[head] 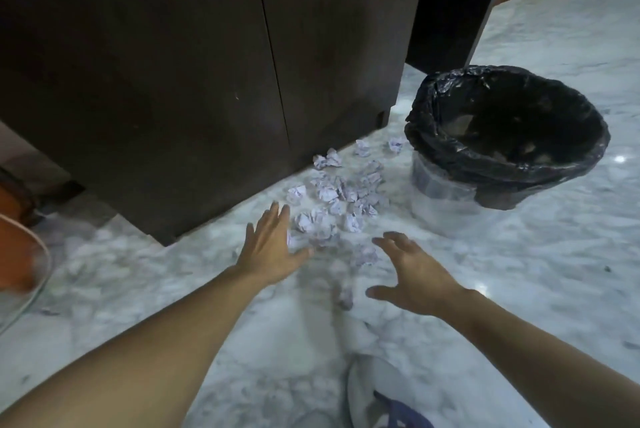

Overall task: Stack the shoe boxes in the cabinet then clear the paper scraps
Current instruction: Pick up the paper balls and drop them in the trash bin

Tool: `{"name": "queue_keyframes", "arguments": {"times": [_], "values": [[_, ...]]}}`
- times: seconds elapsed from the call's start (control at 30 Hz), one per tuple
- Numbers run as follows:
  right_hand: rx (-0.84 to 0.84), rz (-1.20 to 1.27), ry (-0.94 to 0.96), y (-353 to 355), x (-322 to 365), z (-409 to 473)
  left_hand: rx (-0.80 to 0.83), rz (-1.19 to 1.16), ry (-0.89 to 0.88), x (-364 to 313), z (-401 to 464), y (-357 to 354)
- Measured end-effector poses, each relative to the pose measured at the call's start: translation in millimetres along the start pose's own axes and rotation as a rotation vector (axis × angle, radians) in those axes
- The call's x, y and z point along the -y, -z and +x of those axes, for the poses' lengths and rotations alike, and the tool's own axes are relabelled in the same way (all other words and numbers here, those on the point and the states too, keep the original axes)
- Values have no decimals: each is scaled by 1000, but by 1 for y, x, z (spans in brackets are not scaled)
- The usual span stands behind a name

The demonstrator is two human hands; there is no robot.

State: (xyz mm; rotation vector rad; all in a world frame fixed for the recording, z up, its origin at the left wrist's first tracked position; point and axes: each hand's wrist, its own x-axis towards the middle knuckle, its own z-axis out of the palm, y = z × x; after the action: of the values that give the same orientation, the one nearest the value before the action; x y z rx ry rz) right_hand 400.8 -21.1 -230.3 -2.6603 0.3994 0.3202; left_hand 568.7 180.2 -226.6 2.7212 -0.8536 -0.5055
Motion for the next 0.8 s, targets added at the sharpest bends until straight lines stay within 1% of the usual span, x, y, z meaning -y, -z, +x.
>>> {"name": "queue_keyframes", "arguments": {"times": [0.07, 0.17, 0.3, 0.4, 0.47, 0.57, 0.7, 0.8], "values": [[74, -26, -15, -18, 5, 4, -16, 3, 50, 17, -5, -21], [103, -59, -30, -39, 5, 13, -30, 38, 68, 33, -6, -53], [86, -102, -33, -57, 4, 31, -57, 58, 69, 42, 1, -79], [83, -123, -45, -62, 3, 47, -94, 63, 47, 45, 11, -89], [82, -132, -48, -62, 4, 60, -87, 65, 51, 49, 20, -93], [88, -152, -12, -61, 4, 81, -85, 68, 19, 53, 31, -97], [79, -222, 100, -59, 0, 102, -98, 88, -57, 52, 41, -101], [58, -265, 135, -58, 1, 110, -99, 90, -114, 46, 47, -99]]}}
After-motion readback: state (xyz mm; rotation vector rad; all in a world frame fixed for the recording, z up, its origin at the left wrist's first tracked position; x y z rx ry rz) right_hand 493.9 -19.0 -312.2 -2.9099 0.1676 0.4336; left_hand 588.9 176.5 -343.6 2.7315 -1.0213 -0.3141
